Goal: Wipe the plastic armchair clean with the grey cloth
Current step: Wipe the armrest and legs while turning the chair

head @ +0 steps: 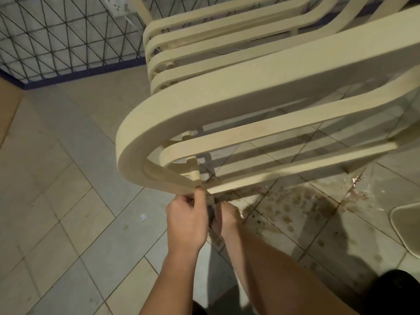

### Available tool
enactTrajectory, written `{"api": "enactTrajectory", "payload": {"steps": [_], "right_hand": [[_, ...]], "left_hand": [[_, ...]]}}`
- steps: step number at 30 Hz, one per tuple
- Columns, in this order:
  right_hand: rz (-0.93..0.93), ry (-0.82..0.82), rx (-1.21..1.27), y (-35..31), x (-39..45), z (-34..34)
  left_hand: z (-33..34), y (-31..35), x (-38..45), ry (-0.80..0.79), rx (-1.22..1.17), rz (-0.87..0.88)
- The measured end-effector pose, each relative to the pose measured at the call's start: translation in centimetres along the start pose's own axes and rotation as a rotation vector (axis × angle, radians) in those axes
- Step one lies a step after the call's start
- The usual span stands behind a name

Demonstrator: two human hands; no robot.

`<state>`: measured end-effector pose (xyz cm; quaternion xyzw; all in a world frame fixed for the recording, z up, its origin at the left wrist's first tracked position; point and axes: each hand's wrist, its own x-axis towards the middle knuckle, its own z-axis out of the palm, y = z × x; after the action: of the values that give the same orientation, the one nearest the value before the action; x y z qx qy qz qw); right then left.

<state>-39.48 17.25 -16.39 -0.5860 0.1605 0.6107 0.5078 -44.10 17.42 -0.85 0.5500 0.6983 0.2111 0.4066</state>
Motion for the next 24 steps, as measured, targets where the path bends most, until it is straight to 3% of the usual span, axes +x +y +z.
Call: {"api": "enactTrajectory", "payload": {"steps": [3,6,8,10,13,16,18,20,24], "right_hand": [[-0.025,-0.062,0.065,-2.3,-4.4,-2.0],[-0.175,-0.104,0.041,-4.8,-9.4,-5.9],[-0.433,0.049,0.055,-6.5,-11.3,-9.1],[-0.808,0.186,0.001,-9.4,-12.9,-11.2],[-1.207,0.230,-0.524,-13.2,-12.2,-12.9],[-1.234,0.076,-1.215,-16.2,-9.4,-14.7],[-1.203,-0.063,-1.506,-17.5,-8.3,-17.1],[-1.176,-0.094,-1.572,-19.6,-8.1,-19.9],[-1.138,0.155,-1.706,-25.8,-8.4,-24.3]], "left_hand": [[-0.1,0.0,0.2,0.009,0.030,-0.003],[-0.1,0.4,-0.3,0.021,0.046,-0.018],[0.0,0.3,-0.9,0.012,0.087,-0.071],[0.7,0.3,-2.1,-0.052,0.215,-0.179],[2.6,1.0,-4.4,-0.242,0.522,-0.182],[4.9,2.8,-6.8,-0.306,0.621,-0.020],[6.3,4.5,-7.7,-0.295,0.644,0.060],[7.4,6.2,-8.1,-0.285,0.652,0.144],[9.3,8.6,-7.4,-0.264,0.685,0.359]]}}
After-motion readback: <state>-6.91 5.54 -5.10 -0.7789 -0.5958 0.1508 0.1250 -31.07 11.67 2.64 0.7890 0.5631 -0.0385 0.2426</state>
